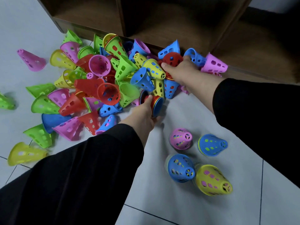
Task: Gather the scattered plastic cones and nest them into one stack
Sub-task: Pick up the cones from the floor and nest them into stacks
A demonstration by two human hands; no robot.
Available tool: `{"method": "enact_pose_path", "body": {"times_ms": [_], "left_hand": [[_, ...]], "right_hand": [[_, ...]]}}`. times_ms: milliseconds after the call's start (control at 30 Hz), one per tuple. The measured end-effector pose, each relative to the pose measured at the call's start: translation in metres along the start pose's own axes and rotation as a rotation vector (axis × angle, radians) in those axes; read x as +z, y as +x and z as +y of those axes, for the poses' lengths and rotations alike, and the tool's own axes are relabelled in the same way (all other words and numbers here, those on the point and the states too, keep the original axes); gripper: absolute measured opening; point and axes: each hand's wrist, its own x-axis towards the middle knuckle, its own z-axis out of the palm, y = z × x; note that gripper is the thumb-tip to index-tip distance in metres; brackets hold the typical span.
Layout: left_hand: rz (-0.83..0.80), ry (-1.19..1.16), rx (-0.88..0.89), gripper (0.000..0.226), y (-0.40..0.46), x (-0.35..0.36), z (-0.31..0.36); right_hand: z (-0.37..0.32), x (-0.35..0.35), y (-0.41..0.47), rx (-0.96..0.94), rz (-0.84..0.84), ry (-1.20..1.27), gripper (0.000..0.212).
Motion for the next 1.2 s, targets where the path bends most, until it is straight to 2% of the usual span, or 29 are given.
{"method": "enact_pose_path", "body": {"times_ms": [100, 200, 333, 467, 600, 667, 733, 833, 933, 1033, 1133, 1200], "left_hand": [[0.007, -0.017, 0.005, 0.039, 0.005, 0.007, -0.002], [0.032, -0.042, 0.026, 0.045, 0.008, 0.008, -0.003], [0.004, -0.046, 0.047, 0.028, 0.006, 0.001, -0.007], [-0.061, -0.061, 0.041, 0.044, -0.004, -0.016, -0.019], [-0.169, -0.041, 0.027, 0.051, -0.031, -0.042, -0.039], [-0.228, -0.035, 0.036, 0.045, -0.048, -0.049, -0.045], [-0.289, 0.020, 0.111, 0.036, -0.064, -0.053, -0.048], [-0.416, 0.189, 0.387, 0.044, -0.078, -0.052, -0.053], [-0.446, 0.606, 0.664, 0.050, -0.078, -0.046, -0.057], [-0.553, 0.921, 0.781, 0.050, -0.063, -0.038, -0.063], [-0.535, 1.311, 0.892, 0.054, -0.048, -0.043, -0.064], [-0.519, 1.407, 0.910, 0.056, -0.043, -0.050, -0.061]], "right_hand": [[-0.002, 0.001, 0.007, 0.000, -0.008, 0.017, 0.097], [-0.003, -0.001, 0.006, -0.048, 0.030, 0.010, 0.083], [0.002, -0.018, -0.007, -0.151, 0.077, 0.057, 0.069], [0.017, -0.059, -0.045, -0.286, 0.097, 0.181, 0.058], [0.063, -0.108, -0.106, -0.404, -0.097, 0.058, 0.058], [0.094, -0.127, -0.138, -0.389, -0.181, -0.151, 0.053], [0.122, -0.137, -0.166, -0.345, -0.219, -0.375, 0.056], [0.154, -0.134, -0.185, -0.304, -0.296, -0.492, 0.056], [0.173, -0.123, -0.178, -0.310, -0.328, -0.583, 0.049], [0.189, -0.107, -0.162, -0.360, -0.301, -0.706, 0.042], [0.200, -0.090, -0.151, -0.360, -0.313, -0.781, 0.061], [0.203, -0.086, -0.148, -0.359, -0.268, -0.750, 0.068]]}}
